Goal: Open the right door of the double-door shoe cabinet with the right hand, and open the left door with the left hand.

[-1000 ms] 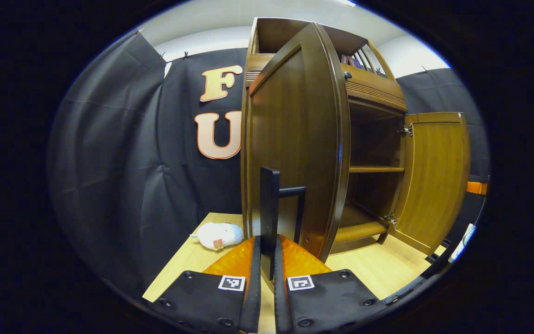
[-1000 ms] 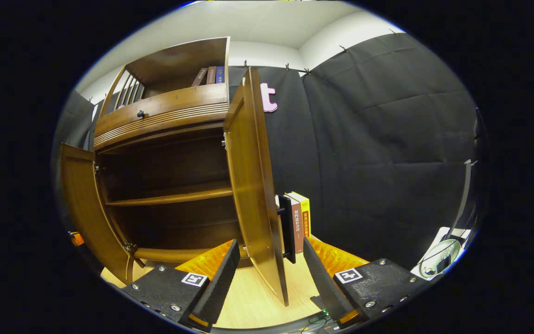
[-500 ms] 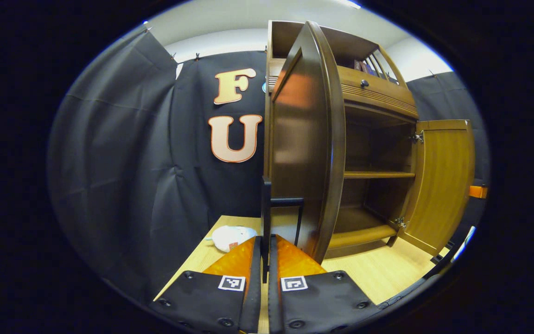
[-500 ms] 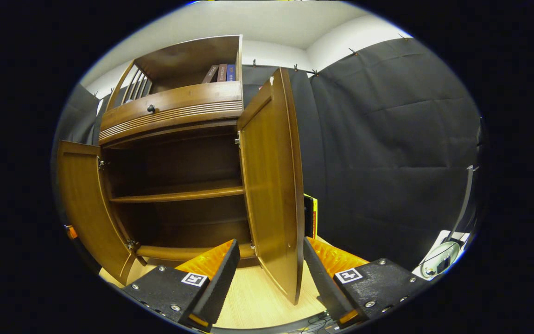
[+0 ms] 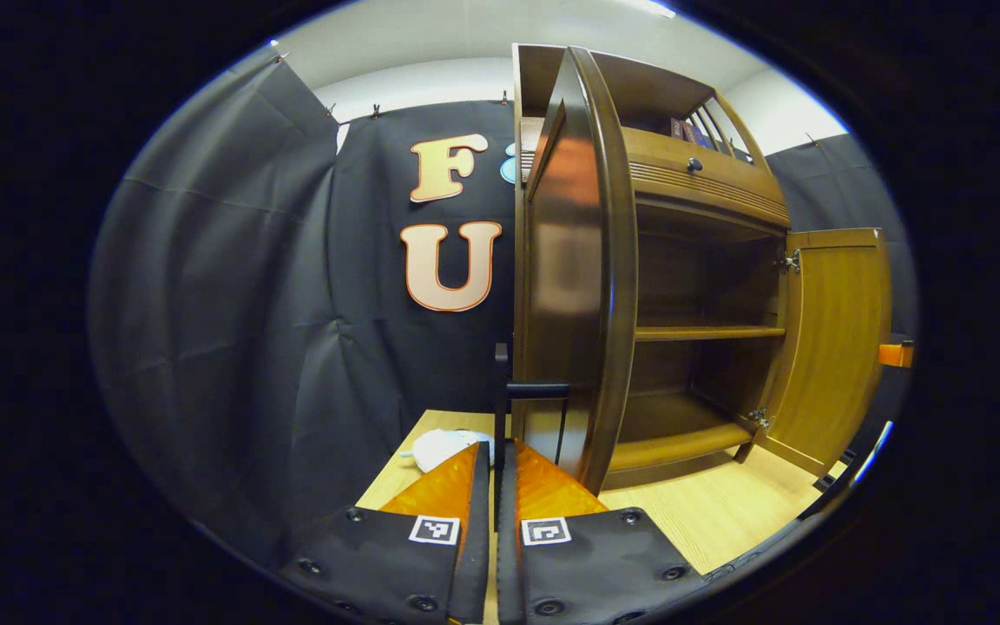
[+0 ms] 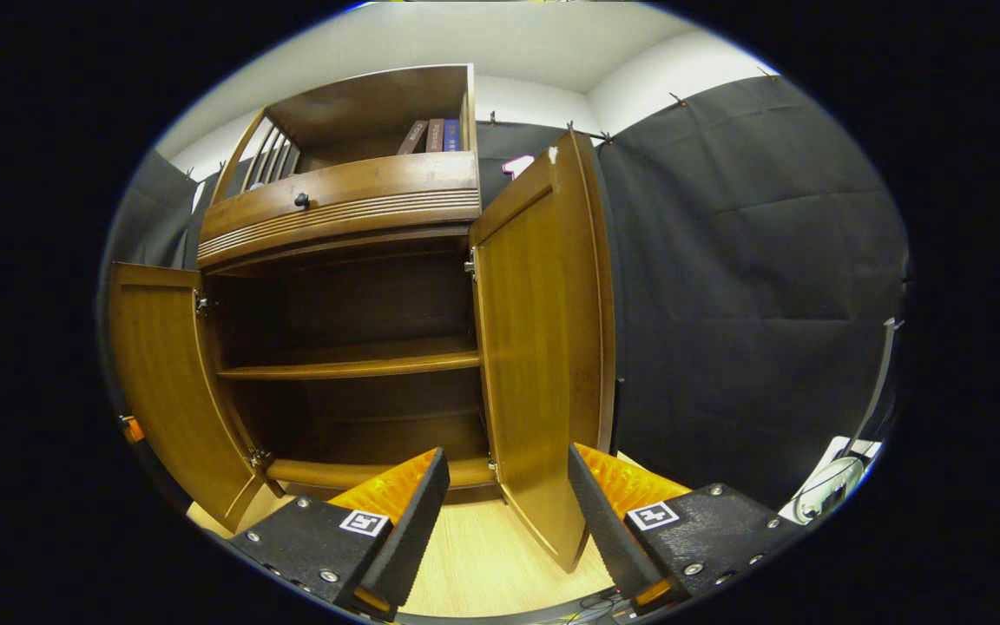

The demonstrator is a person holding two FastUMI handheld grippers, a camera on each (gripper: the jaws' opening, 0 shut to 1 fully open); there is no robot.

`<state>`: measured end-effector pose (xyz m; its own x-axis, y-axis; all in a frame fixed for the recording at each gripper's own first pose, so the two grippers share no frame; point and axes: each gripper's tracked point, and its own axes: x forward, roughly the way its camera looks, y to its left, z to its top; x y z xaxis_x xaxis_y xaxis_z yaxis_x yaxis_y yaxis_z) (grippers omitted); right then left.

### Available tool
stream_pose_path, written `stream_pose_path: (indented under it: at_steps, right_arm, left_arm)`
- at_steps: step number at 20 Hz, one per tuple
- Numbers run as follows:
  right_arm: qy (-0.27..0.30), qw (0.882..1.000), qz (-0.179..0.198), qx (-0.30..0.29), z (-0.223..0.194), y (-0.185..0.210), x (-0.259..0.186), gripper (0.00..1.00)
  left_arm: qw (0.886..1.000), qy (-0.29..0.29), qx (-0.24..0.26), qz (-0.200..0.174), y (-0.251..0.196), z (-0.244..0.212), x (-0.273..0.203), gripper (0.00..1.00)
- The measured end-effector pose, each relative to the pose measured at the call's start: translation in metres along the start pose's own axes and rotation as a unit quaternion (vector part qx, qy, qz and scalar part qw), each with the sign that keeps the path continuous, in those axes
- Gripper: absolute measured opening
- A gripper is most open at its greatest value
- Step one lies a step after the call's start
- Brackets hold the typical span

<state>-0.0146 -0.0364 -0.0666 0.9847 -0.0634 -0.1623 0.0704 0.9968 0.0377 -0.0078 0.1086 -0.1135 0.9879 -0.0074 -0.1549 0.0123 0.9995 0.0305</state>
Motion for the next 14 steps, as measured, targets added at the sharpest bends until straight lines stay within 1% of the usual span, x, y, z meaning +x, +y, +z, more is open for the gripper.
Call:
stream_pose_path:
  at_steps: [2, 4, 5, 6, 7, 8, 9, 11, 12, 14]
  right_arm:
    - [0.002, 1.0, 0.002, -0.005, 0.002, 0.002, 0.003, 0.85]
    - [0.002, 1.0, 0.005, -0.002, 0.004, 0.003, 0.005, 0.85]
    - [0.003, 1.0, 0.007, 0.001, 0.005, 0.003, 0.008, 0.85]
    - [0.004, 1.0, 0.008, 0.004, 0.008, 0.003, 0.009, 0.85]
    - [0.004, 1.0, 0.009, 0.008, 0.009, 0.003, 0.01, 0.85]
    - [0.004, 1.0, 0.012, 0.011, 0.012, 0.003, 0.01, 0.85]
    - [0.003, 1.0, 0.015, 0.013, 0.016, 0.003, 0.011, 0.85]
    - [0.001, 1.0, 0.017, 0.015, 0.025, 0.001, 0.012, 0.85]
    - [0.0, 1.0, 0.018, 0.015, 0.029, 0.0, 0.011, 0.85]
    - [-0.002, 1.0, 0.018, 0.013, 0.037, -0.004, 0.01, 0.85]
  left_arm:
    - [1.0, -0.001, -0.002, 0.011, 0.006, 0.002, -0.002, 0.04]
    - [0.999, -0.002, -0.003, 0.033, 0.018, 0.003, -0.011, 0.04]
    - [0.999, -0.004, -0.003, 0.048, 0.026, 0.007, -0.016, 0.07]
    - [0.998, -0.007, -0.001, 0.066, 0.037, 0.012, -0.023, 0.22]
    - [0.997, -0.009, -0.003, 0.077, 0.044, 0.018, -0.03, 0.15]
    - [0.996, -0.012, -0.006, 0.087, 0.047, 0.025, -0.038, 0.2]
    - [0.997, -0.016, -0.014, 0.08, 0.043, 0.032, -0.044, 0.17]
    - [0.997, -0.024, -0.025, 0.073, 0.029, 0.049, -0.056, 0.34]
    - [0.997, -0.028, -0.026, 0.063, 0.019, 0.055, -0.061, 0.4]
    - [0.998, -0.028, -0.014, 0.058, 0.003, 0.067, -0.067, 0.5]
